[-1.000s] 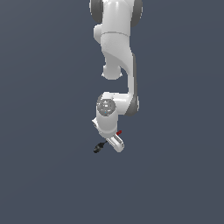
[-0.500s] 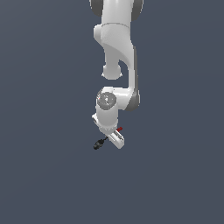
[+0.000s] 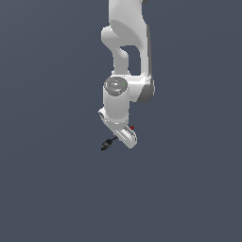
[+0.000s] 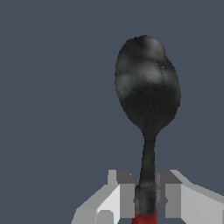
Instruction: Pick up the object and move it to a goal position.
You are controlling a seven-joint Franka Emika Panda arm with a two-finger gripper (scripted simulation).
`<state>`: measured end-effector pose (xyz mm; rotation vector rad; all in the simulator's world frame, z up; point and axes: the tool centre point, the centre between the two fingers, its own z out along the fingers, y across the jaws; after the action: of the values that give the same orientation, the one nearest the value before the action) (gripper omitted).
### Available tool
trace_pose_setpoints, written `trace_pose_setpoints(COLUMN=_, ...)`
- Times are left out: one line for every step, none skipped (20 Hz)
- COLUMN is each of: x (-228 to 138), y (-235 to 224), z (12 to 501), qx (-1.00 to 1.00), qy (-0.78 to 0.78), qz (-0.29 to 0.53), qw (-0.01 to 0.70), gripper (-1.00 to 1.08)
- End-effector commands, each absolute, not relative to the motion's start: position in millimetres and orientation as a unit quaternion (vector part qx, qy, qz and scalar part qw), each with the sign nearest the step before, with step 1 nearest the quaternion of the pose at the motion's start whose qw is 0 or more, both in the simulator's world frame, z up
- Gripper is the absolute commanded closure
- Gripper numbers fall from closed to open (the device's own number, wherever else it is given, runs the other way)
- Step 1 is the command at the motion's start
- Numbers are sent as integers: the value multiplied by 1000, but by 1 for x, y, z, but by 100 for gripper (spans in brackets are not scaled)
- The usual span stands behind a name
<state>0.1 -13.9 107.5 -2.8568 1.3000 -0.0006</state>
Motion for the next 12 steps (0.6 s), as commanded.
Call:
trace_pose_setpoints(x=-8, y=-13, z=131, qx=-910, qy=414, qz=0, qw=2, gripper=108)
trace_pose_setpoints(x=-11, y=-12, z=141, qx=-910, qy=414, qz=0, qw=2, gripper=108)
trace_pose_setpoints(x=-14, y=-11, z=151, qx=-910, qy=414, qz=0, qw=2, gripper=108)
trace_pose_setpoints(x=-17, y=-11, z=160, qx=-910, qy=414, qz=0, qw=2, gripper=108)
trace_pose_setpoints(x=-20, y=-10, z=170, qx=-910, qy=415, qz=0, qw=2, gripper=108)
trace_pose_setpoints(x=-24, y=-10, z=180, qx=-910, qy=415, qz=0, qw=2, gripper=108)
trace_pose_setpoints(x=-27, y=-9, z=190, qx=-910, qy=415, qz=0, qw=2, gripper=108)
trace_pose_setpoints(x=-30, y=-9, z=201, qx=-910, qy=415, qz=0, qw=2, gripper=108)
trace_pose_setpoints(x=-33, y=-8, z=211, qx=-910, qy=415, qz=0, qw=2, gripper=108)
trace_pose_setpoints(x=-37, y=-8, z=222, qx=-910, qy=415, qz=0, qw=1, gripper=108)
trace_pose_setpoints(x=-40, y=-7, z=233, qx=-910, qy=415, qz=0, qw=1, gripper=108)
trace_pose_setpoints(x=-44, y=-7, z=244, qx=-910, qy=415, qz=0, qw=1, gripper=108)
